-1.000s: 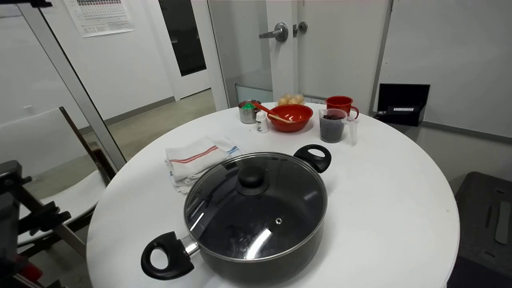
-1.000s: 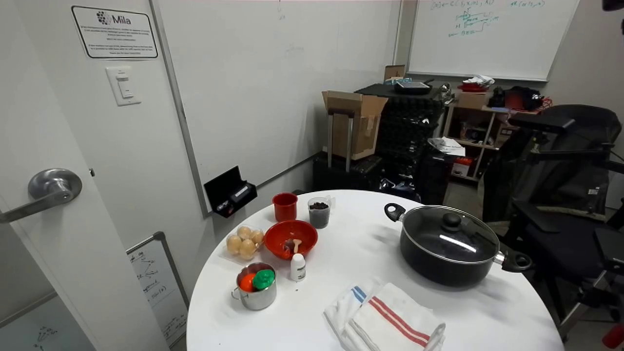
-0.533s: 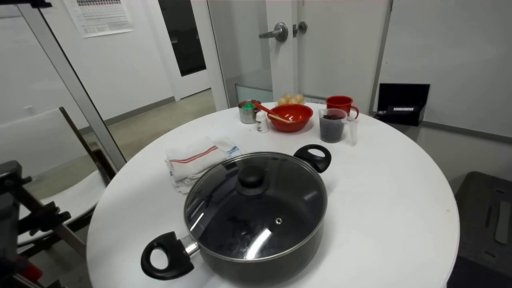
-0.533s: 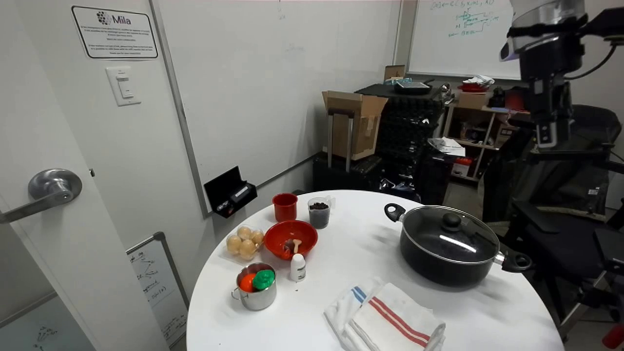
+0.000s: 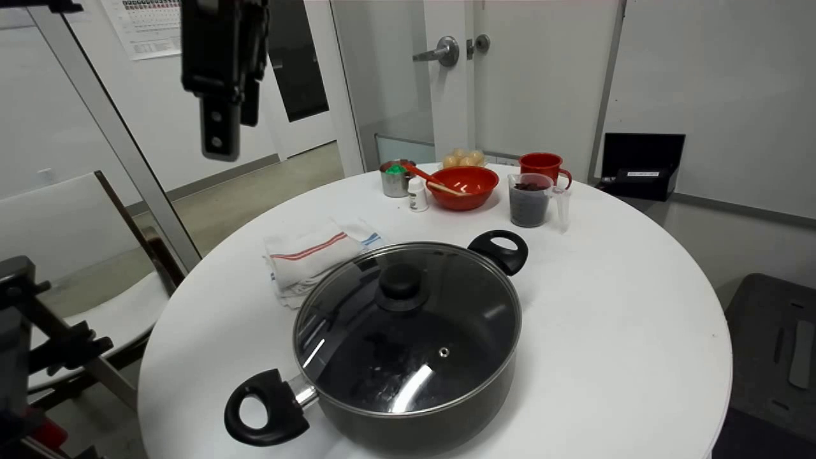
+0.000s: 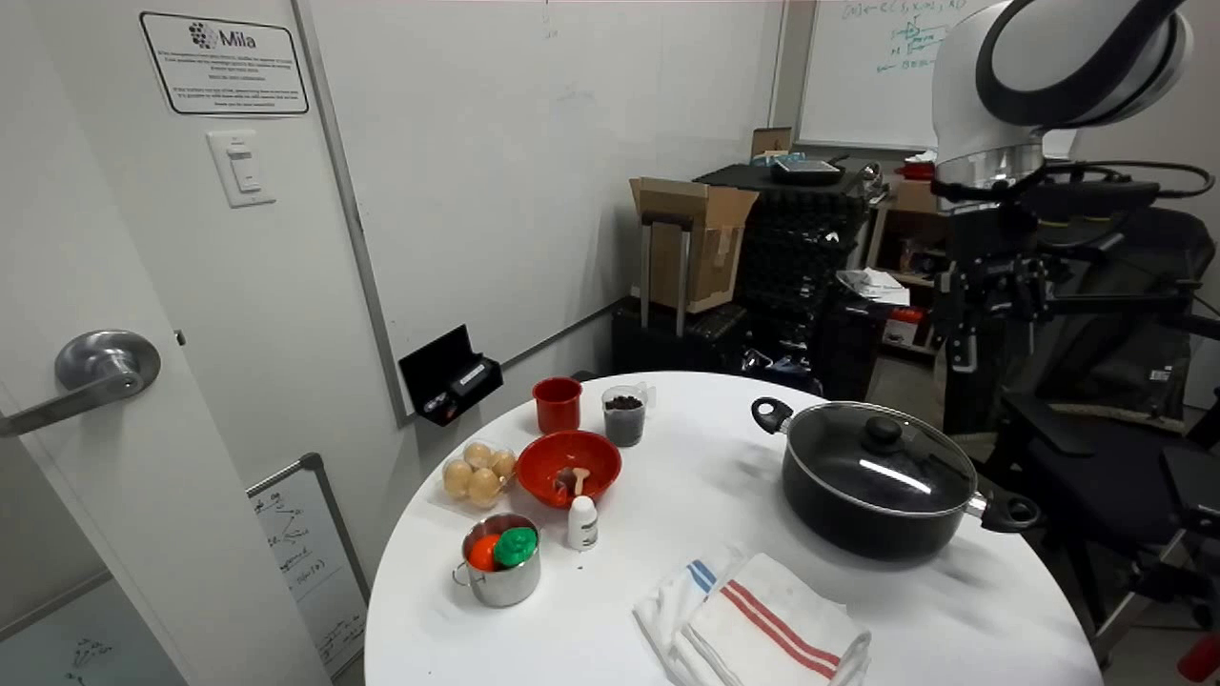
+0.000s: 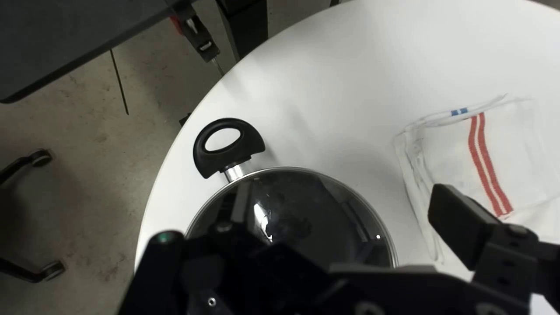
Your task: Take the lid off of the black pot
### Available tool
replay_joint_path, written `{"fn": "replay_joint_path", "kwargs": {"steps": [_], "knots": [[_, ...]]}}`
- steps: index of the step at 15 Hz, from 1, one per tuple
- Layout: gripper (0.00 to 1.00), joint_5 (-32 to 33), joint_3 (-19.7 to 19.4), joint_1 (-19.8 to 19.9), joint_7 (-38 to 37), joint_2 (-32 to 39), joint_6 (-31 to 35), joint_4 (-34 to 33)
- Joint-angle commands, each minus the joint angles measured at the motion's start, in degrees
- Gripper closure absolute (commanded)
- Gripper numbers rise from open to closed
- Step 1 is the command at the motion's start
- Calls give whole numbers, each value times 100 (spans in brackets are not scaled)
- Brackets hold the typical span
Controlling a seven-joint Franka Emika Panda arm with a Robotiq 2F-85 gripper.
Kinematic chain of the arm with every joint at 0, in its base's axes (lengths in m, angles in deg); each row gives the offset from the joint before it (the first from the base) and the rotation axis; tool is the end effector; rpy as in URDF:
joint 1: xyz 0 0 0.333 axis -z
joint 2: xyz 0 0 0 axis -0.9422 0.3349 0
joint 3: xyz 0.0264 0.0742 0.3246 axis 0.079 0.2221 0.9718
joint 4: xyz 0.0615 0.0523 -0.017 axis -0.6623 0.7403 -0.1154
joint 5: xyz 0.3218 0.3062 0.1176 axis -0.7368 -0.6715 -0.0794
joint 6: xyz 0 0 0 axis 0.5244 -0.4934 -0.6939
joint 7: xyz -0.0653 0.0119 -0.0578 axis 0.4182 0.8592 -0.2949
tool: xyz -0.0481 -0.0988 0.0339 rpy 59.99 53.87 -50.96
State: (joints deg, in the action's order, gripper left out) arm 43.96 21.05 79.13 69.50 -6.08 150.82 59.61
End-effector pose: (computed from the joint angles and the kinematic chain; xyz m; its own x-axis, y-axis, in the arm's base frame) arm 0.4981 -0.1468 0.2185 0.8029 -0.4814 -0.3516 -0.5139 -0.8578 0.0008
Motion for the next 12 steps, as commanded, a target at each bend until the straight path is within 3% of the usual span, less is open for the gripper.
{"fn": "replay_joint_path", "kwargs": {"steps": [1,12], "knots": [[0,-153,-50,14,-297,659,343,-306],[0,-71,-249,-119,-1509,2239,1096,-1270]]}}
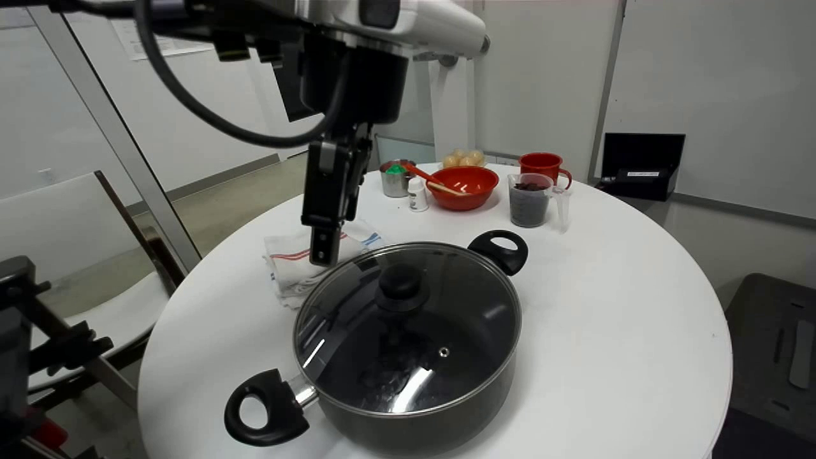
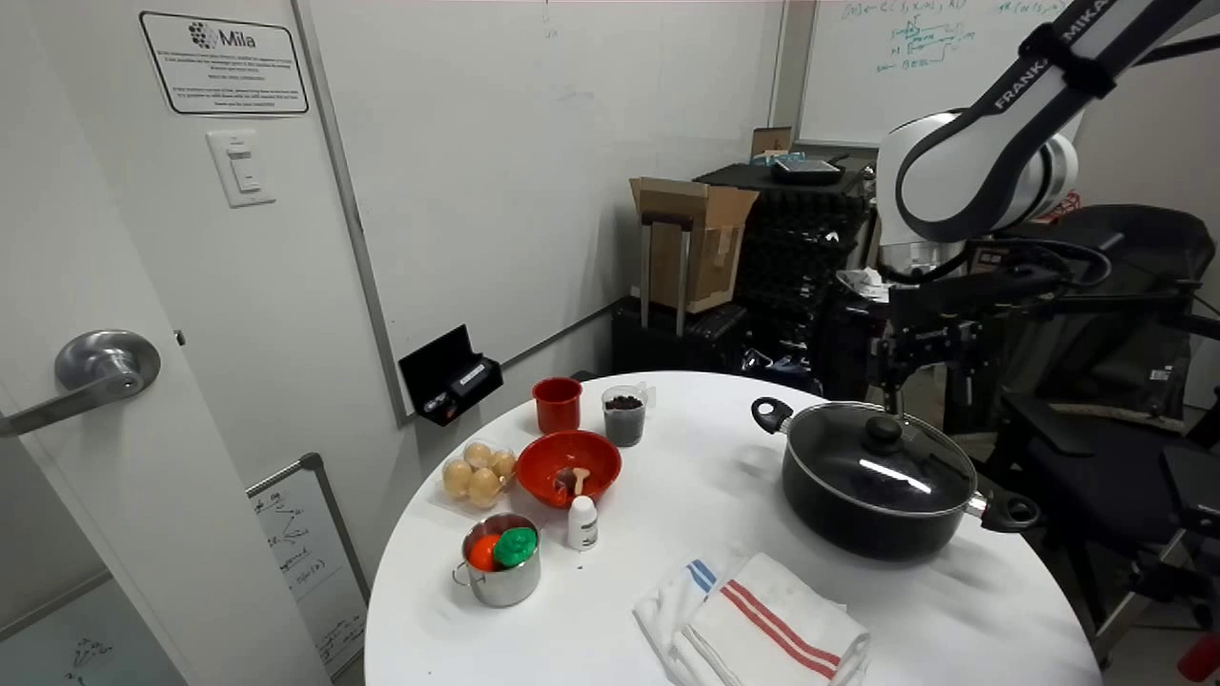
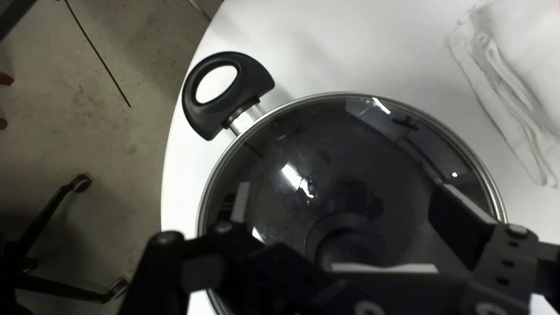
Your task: Take the lid off of the black pot
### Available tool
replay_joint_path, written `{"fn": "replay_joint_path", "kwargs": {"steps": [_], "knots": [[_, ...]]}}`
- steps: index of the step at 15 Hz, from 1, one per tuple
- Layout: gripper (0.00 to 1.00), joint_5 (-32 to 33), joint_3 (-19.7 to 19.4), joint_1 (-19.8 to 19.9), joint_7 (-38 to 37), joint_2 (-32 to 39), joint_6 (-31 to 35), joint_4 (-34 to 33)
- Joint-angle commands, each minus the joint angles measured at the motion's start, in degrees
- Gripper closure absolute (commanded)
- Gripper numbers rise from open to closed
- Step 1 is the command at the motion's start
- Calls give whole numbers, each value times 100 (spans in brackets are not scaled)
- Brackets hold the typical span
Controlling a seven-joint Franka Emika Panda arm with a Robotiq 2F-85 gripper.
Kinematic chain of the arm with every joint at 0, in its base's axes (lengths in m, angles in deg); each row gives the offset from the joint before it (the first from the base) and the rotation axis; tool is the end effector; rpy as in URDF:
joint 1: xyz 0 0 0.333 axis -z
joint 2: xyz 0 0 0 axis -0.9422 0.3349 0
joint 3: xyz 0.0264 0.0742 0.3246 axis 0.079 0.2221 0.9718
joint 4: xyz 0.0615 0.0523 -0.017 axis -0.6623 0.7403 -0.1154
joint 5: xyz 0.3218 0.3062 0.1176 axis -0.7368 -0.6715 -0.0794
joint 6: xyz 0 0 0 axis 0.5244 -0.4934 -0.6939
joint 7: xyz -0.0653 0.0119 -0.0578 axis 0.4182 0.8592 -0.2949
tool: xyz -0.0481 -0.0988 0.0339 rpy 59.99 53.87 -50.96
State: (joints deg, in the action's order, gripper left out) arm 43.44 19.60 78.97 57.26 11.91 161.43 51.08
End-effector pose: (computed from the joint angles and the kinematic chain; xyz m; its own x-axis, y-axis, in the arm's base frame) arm 0.5330 -0.1791 0.1140 0.6586 -0.6929 -0.2934 -0.6922 -0.7108 0.1251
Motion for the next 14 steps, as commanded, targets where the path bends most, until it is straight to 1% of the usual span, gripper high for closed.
{"fn": "replay_joint_path", "kwargs": {"steps": [1,8,14], "knots": [[0,-58,-96,-89,-300,562,7,-534],[0,-331,-20,46,-289,1290,-150,-1285],[0,-766,1,267,-212,1618,-271,-1612]]}}
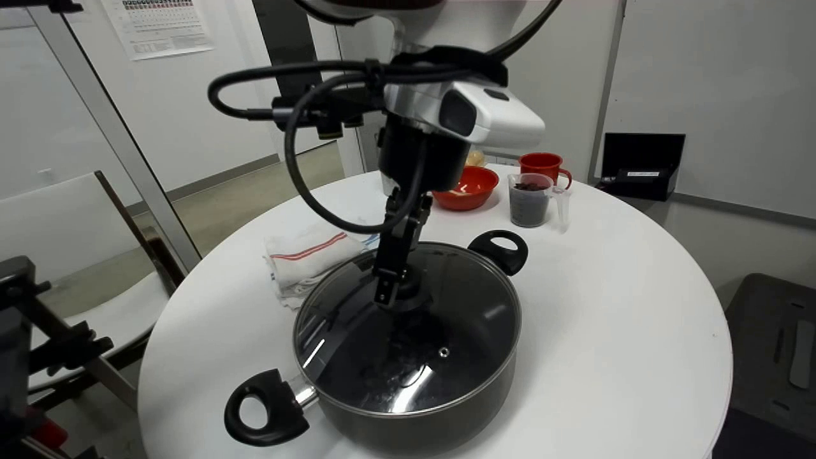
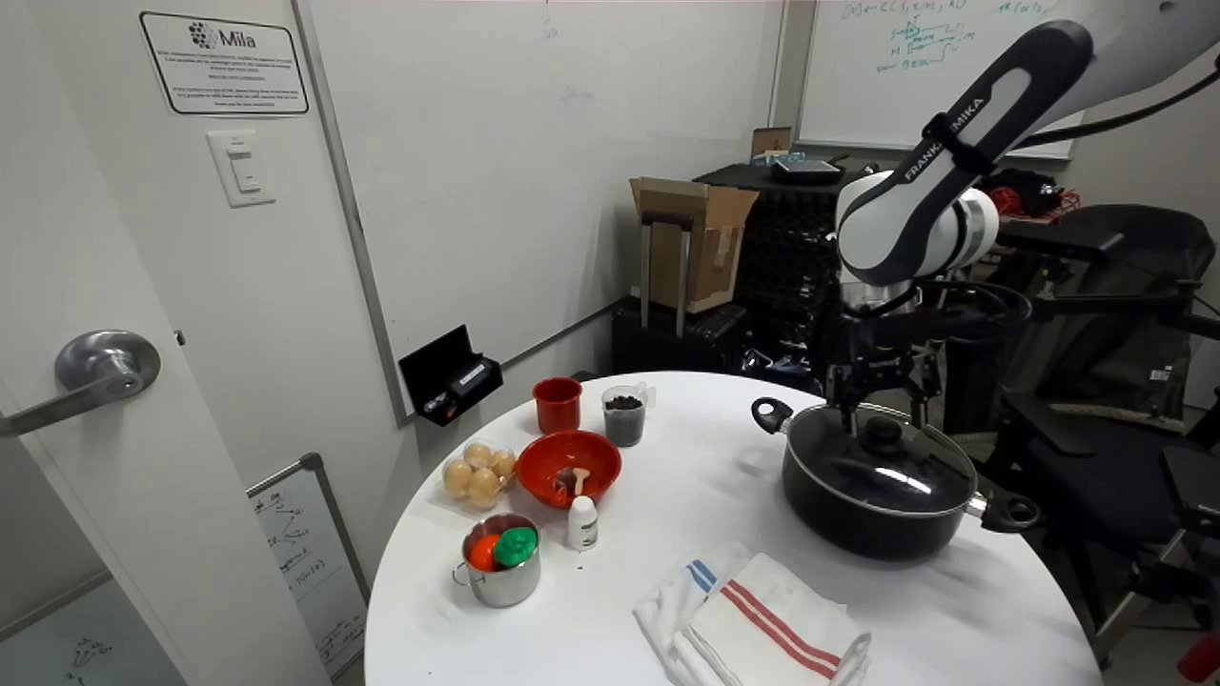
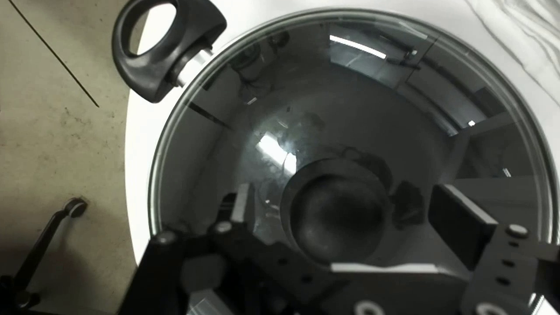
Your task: Take the lid off of the black pot
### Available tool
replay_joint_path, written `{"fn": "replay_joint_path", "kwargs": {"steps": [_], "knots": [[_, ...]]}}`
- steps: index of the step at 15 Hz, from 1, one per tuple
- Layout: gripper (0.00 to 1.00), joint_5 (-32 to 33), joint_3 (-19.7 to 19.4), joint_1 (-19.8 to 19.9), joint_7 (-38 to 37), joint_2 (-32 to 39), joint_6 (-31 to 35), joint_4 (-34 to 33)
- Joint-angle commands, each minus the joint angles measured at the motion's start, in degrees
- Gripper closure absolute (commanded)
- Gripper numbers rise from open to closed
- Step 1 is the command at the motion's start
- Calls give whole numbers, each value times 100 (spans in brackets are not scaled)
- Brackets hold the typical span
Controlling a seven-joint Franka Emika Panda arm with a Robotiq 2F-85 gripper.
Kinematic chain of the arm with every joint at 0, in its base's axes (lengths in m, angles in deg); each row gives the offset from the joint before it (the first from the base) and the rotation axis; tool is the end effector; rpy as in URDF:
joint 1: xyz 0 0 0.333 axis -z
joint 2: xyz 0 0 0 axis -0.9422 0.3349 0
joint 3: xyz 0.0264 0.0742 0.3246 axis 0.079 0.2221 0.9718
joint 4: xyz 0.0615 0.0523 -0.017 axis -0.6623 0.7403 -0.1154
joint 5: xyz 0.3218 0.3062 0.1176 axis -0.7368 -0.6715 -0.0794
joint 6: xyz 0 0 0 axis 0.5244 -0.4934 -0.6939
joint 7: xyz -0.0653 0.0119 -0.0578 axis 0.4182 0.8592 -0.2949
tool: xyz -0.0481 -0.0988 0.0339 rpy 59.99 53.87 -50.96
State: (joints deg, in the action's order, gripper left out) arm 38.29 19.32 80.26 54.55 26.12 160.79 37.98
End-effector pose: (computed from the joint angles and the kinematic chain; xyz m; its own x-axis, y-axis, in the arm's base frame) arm 0.5750 -0.2082 0.0477 0.5574 -0.7709 -0.3082 -0.7739 -0.6168 0.1432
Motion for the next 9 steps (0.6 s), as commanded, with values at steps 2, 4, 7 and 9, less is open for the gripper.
{"fn": "replay_joint_path", "kwargs": {"steps": [2,4,7,9], "knots": [[0,-340,21,197,60,236,-227,-350],[27,-394,18,238,72,237,-222,-354],[48,-447,17,265,67,199,-220,-330],[65,-494,22,255,67,171,-219,-337]]}}
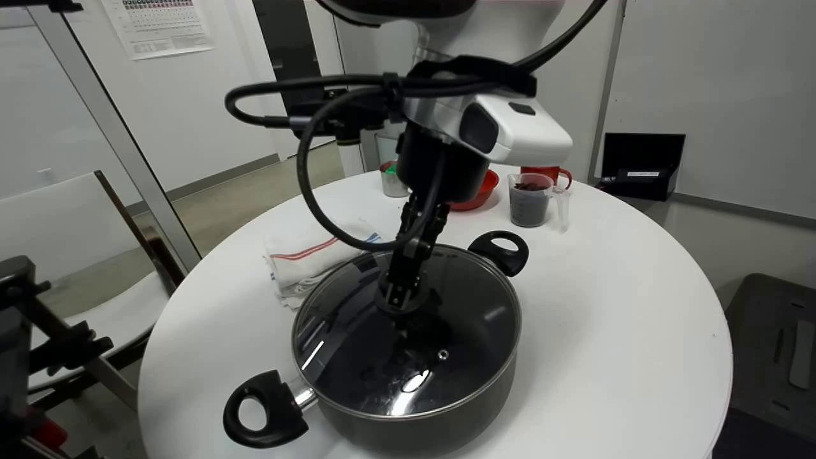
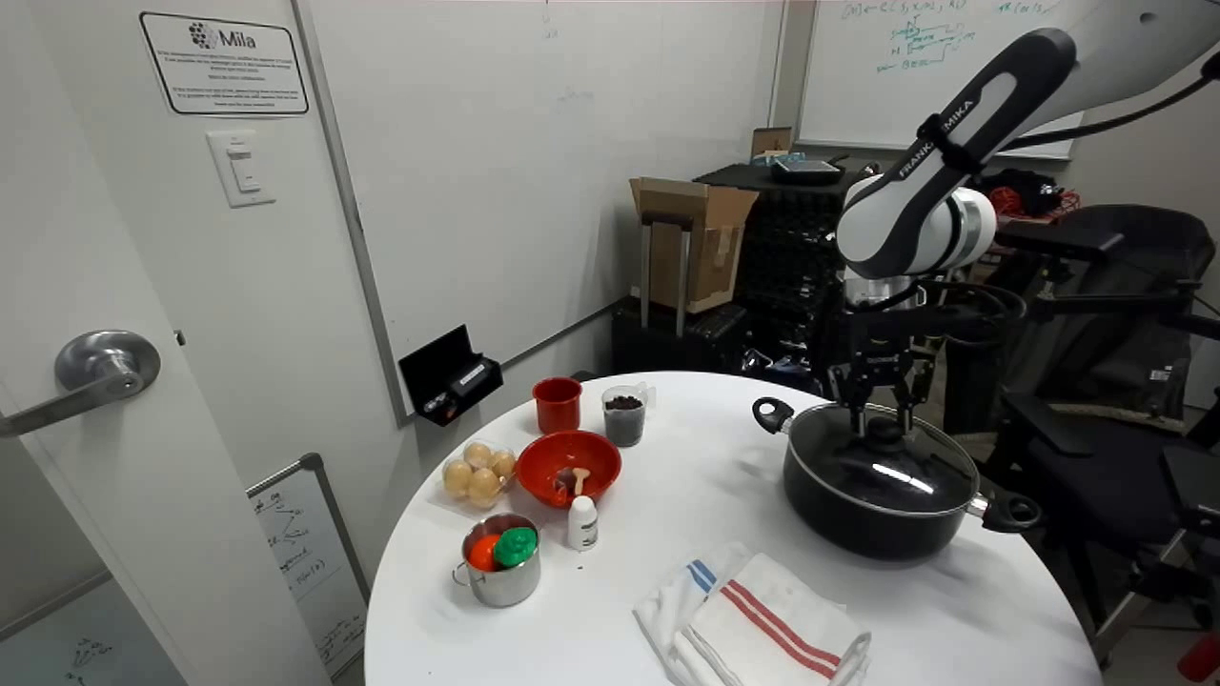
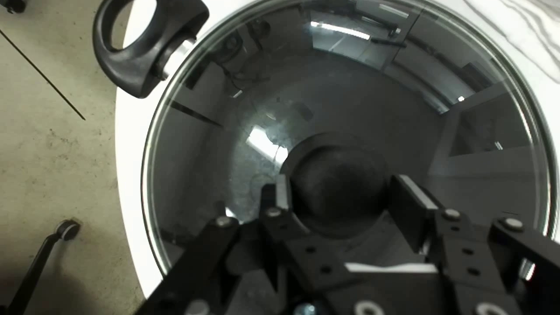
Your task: Take the lid off of the black pot
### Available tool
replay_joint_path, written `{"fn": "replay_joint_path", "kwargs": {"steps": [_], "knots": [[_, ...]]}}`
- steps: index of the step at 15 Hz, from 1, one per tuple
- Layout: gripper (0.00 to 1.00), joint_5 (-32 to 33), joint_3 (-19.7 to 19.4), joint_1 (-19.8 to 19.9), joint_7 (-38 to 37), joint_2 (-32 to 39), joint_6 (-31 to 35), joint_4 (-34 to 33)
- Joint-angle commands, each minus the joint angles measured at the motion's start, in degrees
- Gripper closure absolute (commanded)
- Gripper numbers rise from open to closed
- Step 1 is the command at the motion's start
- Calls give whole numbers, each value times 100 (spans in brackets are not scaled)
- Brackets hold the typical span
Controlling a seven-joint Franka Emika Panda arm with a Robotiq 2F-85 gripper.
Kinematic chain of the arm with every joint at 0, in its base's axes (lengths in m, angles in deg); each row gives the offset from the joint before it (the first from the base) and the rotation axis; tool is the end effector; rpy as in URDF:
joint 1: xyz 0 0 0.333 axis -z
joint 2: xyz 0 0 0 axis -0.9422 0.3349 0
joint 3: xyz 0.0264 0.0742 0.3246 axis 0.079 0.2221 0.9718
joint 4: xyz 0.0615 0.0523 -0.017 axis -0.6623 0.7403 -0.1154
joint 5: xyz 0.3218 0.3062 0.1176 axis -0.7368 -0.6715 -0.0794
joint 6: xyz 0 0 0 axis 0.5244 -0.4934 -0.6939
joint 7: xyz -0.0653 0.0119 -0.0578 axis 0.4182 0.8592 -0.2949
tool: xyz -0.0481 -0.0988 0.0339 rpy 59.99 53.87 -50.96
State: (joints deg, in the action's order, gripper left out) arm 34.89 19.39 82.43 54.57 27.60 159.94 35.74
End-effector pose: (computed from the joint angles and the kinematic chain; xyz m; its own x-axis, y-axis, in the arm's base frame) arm 0.5775 -0.2299 0.0444 0.4960 -0.8063 -0.3222 -0.8245 -0.5537 0.1164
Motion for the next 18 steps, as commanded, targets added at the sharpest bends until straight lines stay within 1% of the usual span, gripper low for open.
{"fn": "replay_joint_path", "kwargs": {"steps": [1,3,7,14,16,18], "knots": [[69,-152,7,35,76,-26,-161,-99],[75,-157,8,34,77,-58,-152,-73],[75,-151,3,14,123,-256,-79,108],[75,-15,-35,-154,271,-1112,238,838],[75,67,-6,-226,351,-1361,160,973],[75,194,58,-335,457,-1535,-69,979]]}}
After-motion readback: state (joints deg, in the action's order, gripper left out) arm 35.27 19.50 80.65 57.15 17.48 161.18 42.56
